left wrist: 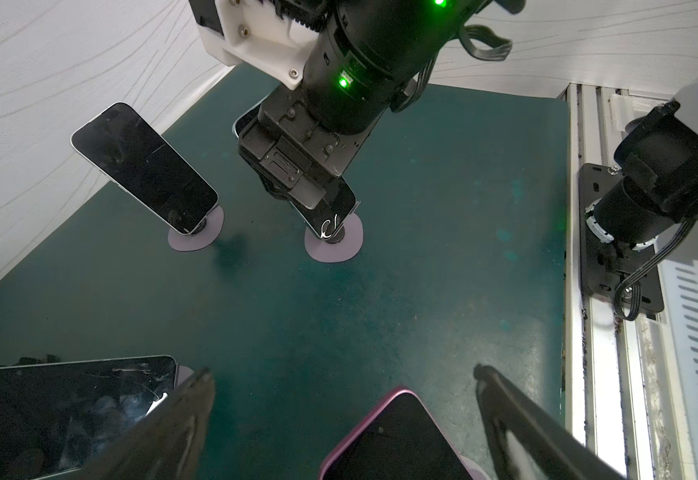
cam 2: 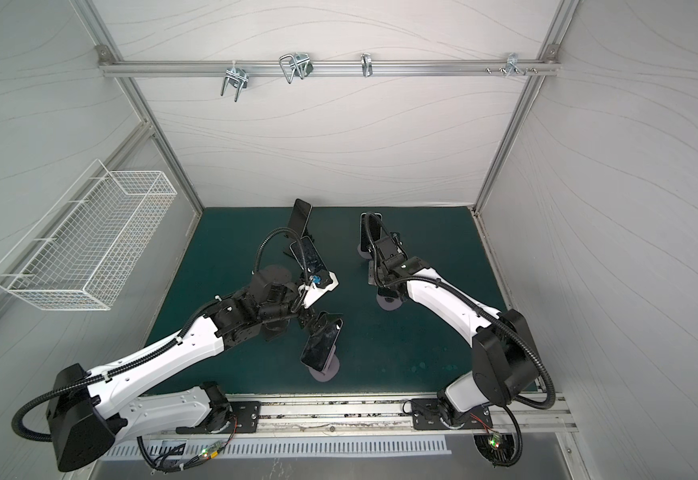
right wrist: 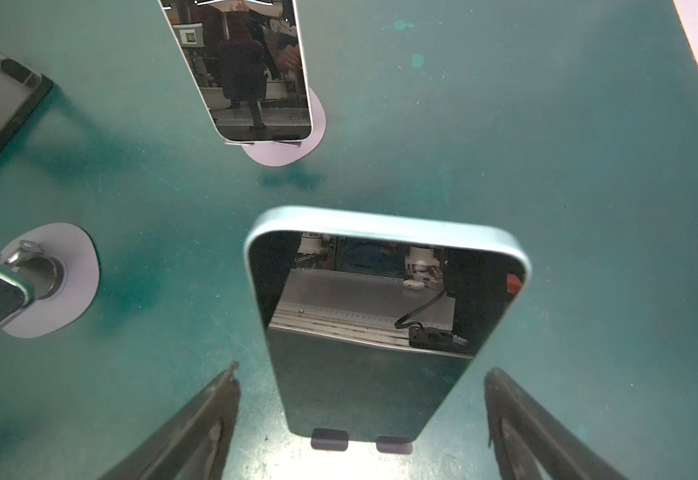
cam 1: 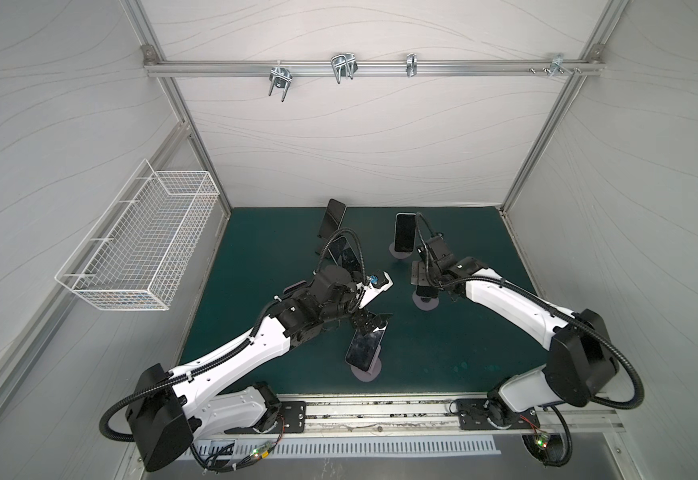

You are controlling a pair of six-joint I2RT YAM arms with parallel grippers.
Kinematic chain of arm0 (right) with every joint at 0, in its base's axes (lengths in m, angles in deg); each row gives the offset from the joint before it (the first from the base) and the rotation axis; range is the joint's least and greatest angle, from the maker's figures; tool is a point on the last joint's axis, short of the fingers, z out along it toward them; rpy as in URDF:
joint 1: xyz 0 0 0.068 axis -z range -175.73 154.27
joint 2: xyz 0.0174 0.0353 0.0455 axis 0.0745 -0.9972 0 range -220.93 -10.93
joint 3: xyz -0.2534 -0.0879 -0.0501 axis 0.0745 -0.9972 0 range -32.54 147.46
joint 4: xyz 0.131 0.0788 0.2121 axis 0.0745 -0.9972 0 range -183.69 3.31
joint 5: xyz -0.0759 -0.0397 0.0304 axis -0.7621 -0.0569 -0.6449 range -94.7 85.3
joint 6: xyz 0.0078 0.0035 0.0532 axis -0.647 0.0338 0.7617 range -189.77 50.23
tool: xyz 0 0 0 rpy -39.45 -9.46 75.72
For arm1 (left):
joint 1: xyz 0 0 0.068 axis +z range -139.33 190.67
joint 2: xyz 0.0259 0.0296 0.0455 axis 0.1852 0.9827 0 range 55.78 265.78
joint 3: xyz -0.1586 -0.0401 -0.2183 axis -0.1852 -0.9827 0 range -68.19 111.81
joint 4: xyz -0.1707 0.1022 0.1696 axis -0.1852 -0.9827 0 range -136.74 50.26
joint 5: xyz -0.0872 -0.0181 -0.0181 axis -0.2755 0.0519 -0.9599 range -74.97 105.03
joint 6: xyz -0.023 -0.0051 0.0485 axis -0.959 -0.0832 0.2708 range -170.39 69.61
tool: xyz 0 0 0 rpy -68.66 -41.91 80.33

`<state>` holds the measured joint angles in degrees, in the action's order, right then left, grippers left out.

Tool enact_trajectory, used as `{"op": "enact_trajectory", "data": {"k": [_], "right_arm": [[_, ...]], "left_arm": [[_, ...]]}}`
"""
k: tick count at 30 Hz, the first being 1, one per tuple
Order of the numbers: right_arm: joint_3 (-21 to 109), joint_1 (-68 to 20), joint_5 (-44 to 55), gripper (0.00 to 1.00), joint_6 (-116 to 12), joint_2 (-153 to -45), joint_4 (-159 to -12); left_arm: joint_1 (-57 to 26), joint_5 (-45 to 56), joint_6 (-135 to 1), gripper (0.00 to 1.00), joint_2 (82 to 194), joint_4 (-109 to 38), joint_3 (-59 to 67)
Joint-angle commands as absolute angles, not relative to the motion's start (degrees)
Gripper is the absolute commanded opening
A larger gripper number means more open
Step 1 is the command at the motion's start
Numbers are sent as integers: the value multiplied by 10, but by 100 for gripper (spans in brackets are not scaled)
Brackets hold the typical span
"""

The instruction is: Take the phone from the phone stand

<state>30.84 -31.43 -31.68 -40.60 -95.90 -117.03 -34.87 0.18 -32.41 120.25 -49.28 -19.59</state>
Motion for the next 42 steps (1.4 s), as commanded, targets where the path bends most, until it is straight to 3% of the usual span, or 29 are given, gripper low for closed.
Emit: {"op": "enact_trajectory", "data": {"k": [1, 18, 42], "right_arm": [[310, -319, -329, 92, -393, -970, -1161], [301, -316, -350, 91, -371, -978, -1153], [260, -290, -304, 89, -366, -951, -1136]], "left_arm": [[-351, 8, -309, 99, 1209, -479, -188], [-352, 13, -309, 99, 1209, -481, -186], [-357, 42, -305, 99, 1218, -487, -186]]}}
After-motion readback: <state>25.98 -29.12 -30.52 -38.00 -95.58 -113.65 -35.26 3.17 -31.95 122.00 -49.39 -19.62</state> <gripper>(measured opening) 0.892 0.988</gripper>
